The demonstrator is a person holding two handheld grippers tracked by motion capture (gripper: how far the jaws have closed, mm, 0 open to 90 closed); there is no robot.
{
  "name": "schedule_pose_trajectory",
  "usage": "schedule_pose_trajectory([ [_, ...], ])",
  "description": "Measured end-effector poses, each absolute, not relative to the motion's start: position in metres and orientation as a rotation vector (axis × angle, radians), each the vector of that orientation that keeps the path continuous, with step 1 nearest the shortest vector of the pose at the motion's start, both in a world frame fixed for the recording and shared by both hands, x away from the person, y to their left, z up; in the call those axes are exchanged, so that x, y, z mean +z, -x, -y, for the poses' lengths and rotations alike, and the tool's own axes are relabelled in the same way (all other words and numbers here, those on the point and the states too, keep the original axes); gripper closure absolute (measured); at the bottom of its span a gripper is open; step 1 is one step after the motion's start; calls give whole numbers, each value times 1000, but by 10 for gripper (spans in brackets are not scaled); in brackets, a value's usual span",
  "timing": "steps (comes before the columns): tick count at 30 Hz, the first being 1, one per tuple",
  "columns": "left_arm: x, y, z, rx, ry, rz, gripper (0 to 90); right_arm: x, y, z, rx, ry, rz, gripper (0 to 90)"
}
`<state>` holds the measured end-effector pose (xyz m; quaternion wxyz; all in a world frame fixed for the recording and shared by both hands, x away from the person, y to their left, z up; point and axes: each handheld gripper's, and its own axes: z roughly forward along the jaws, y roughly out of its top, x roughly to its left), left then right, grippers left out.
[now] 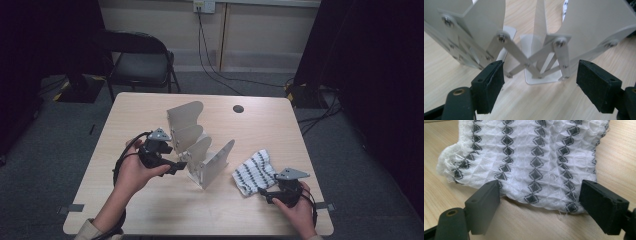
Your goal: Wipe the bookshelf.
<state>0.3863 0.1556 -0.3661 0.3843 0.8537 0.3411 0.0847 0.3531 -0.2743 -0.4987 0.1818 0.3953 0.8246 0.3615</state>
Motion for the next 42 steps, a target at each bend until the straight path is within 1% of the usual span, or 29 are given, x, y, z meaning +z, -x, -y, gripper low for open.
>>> schedule_pose_trajectory([
  [11,-346,-396,-134,230,-2223,-816,230,-499,-353,274,1022,-1117,-2328,162],
  [18,-338,-403,-123,241,-2209,-806,245,-499,-353,274,1023,-1117,-2328,162],
  [24,-340,-410,-110,229,-2230,-787,248,-499,-353,274,1022,-1117,-2328,162],
  [31,-347,-419,-100,225,-2236,-805,256,-499,-353,274,1022,-1117,-2328,161],
  [36,-354,-425,-96,221,-2260,-820,292,-499,-353,274,1023,-1117,-2328,161],
  [38,-357,-427,-95,219,-2260,-827,323,-499,-353,274,1023,-1117,-2328,161],
  [40,-359,-429,-95,230,-2271,-827,329,-499,-353,274,1023,-1117,-2328,161],
  [42,-360,-430,-94,233,-2278,-833,366,-499,-353,274,1022,-1117,-2328,161],
])
